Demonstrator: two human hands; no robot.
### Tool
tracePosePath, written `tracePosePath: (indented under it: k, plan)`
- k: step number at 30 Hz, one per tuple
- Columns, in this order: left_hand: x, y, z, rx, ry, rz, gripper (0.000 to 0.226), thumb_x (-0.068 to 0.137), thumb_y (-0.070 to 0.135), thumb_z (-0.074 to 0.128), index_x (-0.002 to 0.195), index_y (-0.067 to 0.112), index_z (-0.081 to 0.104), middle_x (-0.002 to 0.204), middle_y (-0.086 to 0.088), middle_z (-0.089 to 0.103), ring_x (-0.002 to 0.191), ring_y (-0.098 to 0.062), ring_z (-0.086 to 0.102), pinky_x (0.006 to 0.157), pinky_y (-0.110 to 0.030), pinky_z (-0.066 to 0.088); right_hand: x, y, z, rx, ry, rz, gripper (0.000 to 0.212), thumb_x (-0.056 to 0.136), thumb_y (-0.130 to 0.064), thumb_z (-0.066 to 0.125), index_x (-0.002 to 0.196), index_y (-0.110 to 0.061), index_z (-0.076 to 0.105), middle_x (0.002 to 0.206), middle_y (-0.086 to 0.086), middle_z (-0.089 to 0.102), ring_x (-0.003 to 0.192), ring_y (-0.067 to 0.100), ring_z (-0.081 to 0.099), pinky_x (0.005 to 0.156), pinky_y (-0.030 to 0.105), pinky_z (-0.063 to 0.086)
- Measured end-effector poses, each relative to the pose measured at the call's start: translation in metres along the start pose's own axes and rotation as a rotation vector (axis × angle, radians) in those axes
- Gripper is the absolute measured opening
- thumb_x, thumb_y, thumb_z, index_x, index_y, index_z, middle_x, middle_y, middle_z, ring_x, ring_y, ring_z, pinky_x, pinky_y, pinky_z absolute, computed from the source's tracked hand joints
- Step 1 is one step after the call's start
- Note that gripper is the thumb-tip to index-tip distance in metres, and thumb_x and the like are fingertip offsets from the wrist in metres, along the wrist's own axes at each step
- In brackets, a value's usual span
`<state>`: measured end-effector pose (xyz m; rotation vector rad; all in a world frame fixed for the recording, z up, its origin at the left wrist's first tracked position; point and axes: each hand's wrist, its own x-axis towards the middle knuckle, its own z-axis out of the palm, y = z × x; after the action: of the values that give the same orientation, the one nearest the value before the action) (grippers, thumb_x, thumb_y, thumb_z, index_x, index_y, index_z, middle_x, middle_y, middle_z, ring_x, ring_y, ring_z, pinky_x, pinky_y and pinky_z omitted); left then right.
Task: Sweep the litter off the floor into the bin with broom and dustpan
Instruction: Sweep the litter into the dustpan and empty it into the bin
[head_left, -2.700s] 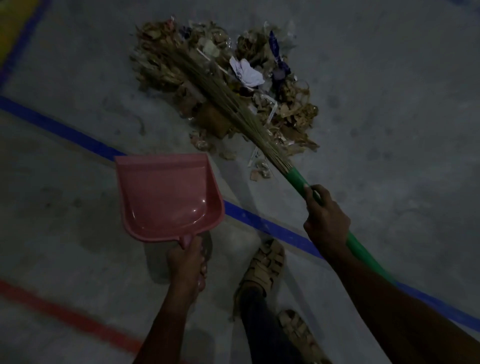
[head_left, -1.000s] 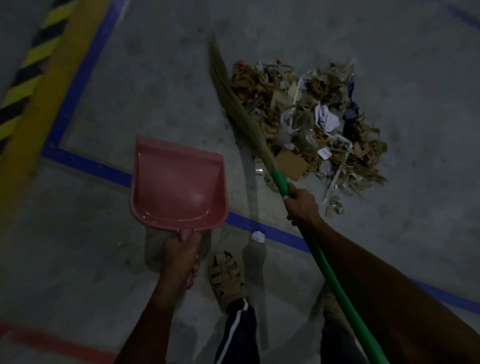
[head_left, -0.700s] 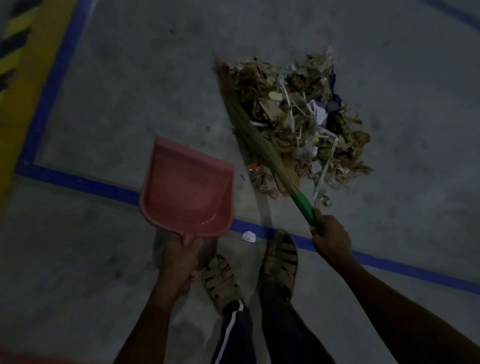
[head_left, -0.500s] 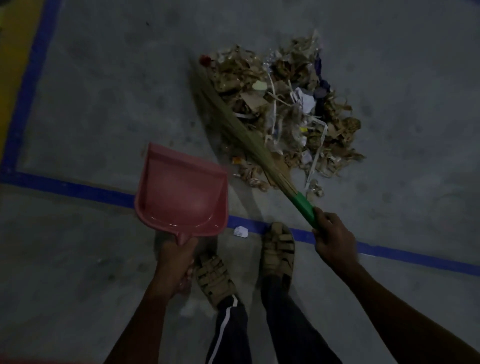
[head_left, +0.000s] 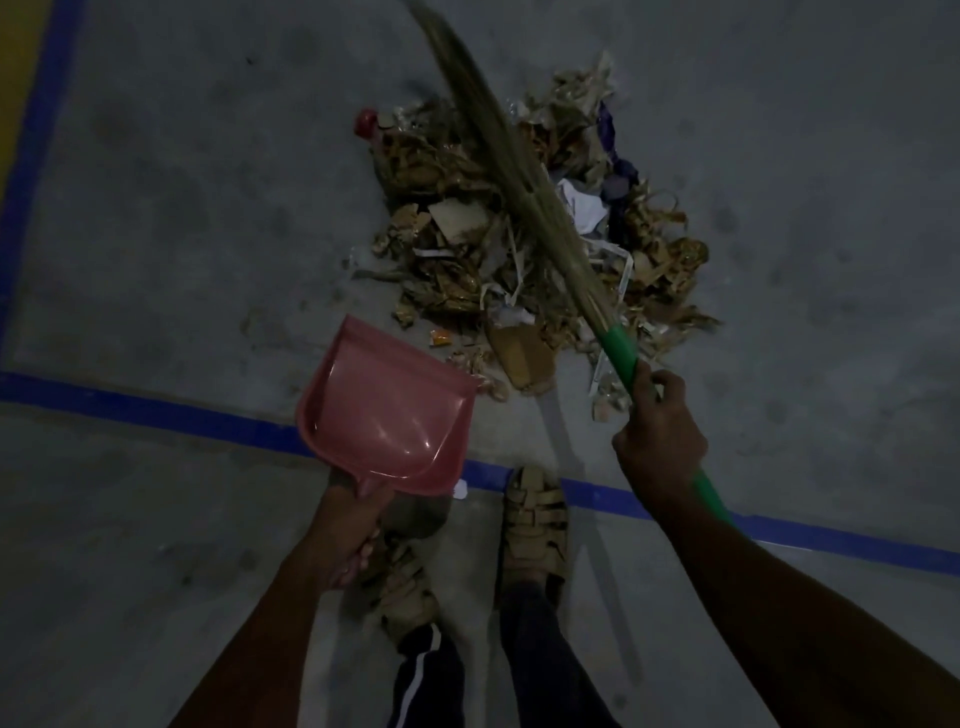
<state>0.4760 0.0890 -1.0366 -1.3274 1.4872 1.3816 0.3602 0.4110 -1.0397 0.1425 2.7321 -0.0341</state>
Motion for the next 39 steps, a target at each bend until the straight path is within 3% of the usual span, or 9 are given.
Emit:
tracePosePath:
  k: [9, 13, 19, 24, 35, 39]
  plan:
    - [0.061, 0.017, 0.016, -0.005, -0.009, -0.044, 0.039, 0.097, 0.034, 0.064, 0.071, 0.008, 0.054, 0.049, -0.006, 0.043, 0.034, -0.014, 0.034, 0.045, -0.018, 0.026, 0.051, 0.001, 0.047, -0.087, -0.079, -0.011, 0.09, 0.079, -0.014, 0.071, 0.156, -0.013, 0.025, 0.155, 0.013, 0.028, 0.094, 0.039, 0.055, 0.055, 0.034, 0.037]
    - [0.086, 0.026, 0.017, 0.068, 0.0, -0.047, 0.034, 0.098, 0.025, 0.061, 0.07, 0.008, 0.052, 0.046, -0.003, 0.041, 0.034, -0.013, 0.032, 0.041, -0.016, 0.023, 0.068, 0.013, 0.068, -0.078, -0.097, -0.01, 0.091, 0.078, -0.013, 0.074, 0.155, -0.011, 0.025, 0.156, 0.013, 0.028, 0.094, 0.041, 0.055, 0.056, 0.034, 0.037]
    - [0.114, 0.026, 0.001, 0.145, -0.032, -0.07, 0.031, 0.098, 0.023, 0.058, 0.071, 0.01, 0.048, 0.046, -0.003, 0.035, 0.035, -0.014, 0.027, 0.041, -0.016, 0.02, 0.099, 0.03, 0.092, -0.087, -0.047, -0.008, 0.099, 0.08, -0.007, 0.07, 0.158, -0.019, 0.011, 0.158, 0.01, 0.026, 0.089, 0.043, 0.055, 0.055, 0.036, 0.04]
    - [0.13, 0.028, 0.002, 0.174, -0.051, -0.059, 0.03, 0.096, 0.024, 0.06, 0.072, 0.011, 0.048, 0.047, -0.003, 0.036, 0.037, -0.015, 0.028, 0.042, -0.019, 0.02, 0.11, 0.034, 0.108, -0.056, -0.043, -0.045, 0.088, 0.084, -0.007, 0.066, 0.157, -0.018, 0.019, 0.157, 0.011, 0.029, 0.082, 0.042, 0.055, 0.052, 0.034, 0.037]
    - [0.149, 0.026, 0.01, 0.19, -0.039, -0.018, 0.027, 0.096, 0.023, 0.063, 0.075, 0.009, 0.053, 0.049, -0.005, 0.039, 0.036, -0.015, 0.031, 0.038, -0.019, 0.023, 0.061, 0.052, 0.138, 0.007, -0.173, -0.159, 0.088, 0.068, -0.004, 0.073, 0.149, -0.014, 0.039, 0.149, 0.008, 0.039, 0.074, 0.037, 0.055, 0.048, 0.026, 0.027]
    - [0.152, 0.022, 0.013, 0.171, -0.028, -0.006, 0.03, 0.099, 0.026, 0.062, 0.075, 0.011, 0.052, 0.046, -0.002, 0.036, 0.034, -0.012, 0.029, 0.037, -0.018, 0.021, 0.045, 0.055, 0.144, 0.033, -0.195, -0.2, 0.092, 0.06, -0.003, 0.078, 0.146, -0.012, 0.045, 0.147, 0.011, 0.044, 0.077, 0.039, 0.06, 0.048, 0.026, 0.031]
